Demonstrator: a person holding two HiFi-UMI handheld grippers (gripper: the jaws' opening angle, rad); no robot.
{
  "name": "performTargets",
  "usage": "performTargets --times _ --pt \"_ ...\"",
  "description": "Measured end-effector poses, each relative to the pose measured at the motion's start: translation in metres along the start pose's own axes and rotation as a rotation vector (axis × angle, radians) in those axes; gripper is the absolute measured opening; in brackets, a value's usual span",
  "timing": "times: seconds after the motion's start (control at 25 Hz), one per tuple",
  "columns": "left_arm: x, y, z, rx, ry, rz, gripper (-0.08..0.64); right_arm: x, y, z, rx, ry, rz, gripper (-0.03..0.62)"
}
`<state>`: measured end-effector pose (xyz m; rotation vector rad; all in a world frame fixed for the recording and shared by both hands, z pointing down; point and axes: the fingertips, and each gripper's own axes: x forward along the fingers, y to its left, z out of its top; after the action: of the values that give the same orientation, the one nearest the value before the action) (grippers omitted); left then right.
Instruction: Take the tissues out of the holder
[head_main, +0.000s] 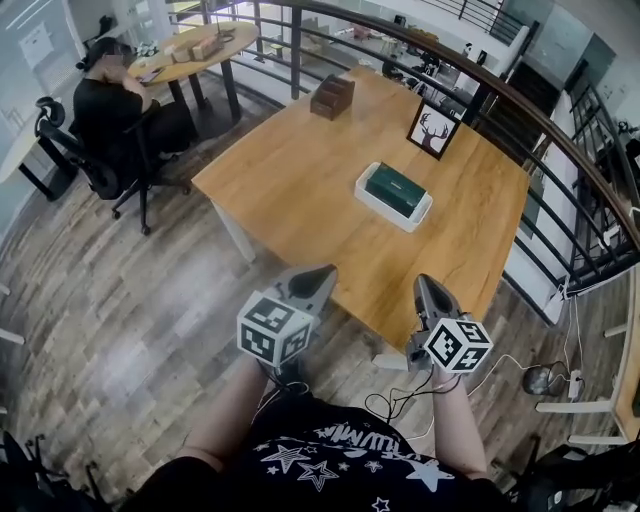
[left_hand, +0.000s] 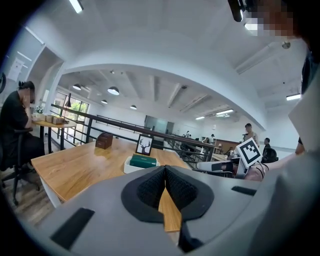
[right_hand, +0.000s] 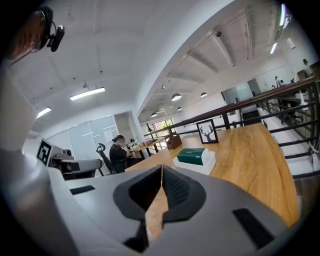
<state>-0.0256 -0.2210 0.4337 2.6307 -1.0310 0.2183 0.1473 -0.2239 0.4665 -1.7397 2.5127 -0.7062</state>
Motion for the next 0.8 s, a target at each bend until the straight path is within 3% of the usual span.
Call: performTargets --times 0.4,0.8 --pt "0.021 0.061 0.03 0.033 0.015 -0.079 0.014 0.052 0.005 0.021 0.021 -0.035 -0.096 0.017" --pt "0.009 0.12 0.042 0.046 0.025 -0.116 0.014 0.097 0.038 0.022 0.056 -0.073 -0.148 0.017"
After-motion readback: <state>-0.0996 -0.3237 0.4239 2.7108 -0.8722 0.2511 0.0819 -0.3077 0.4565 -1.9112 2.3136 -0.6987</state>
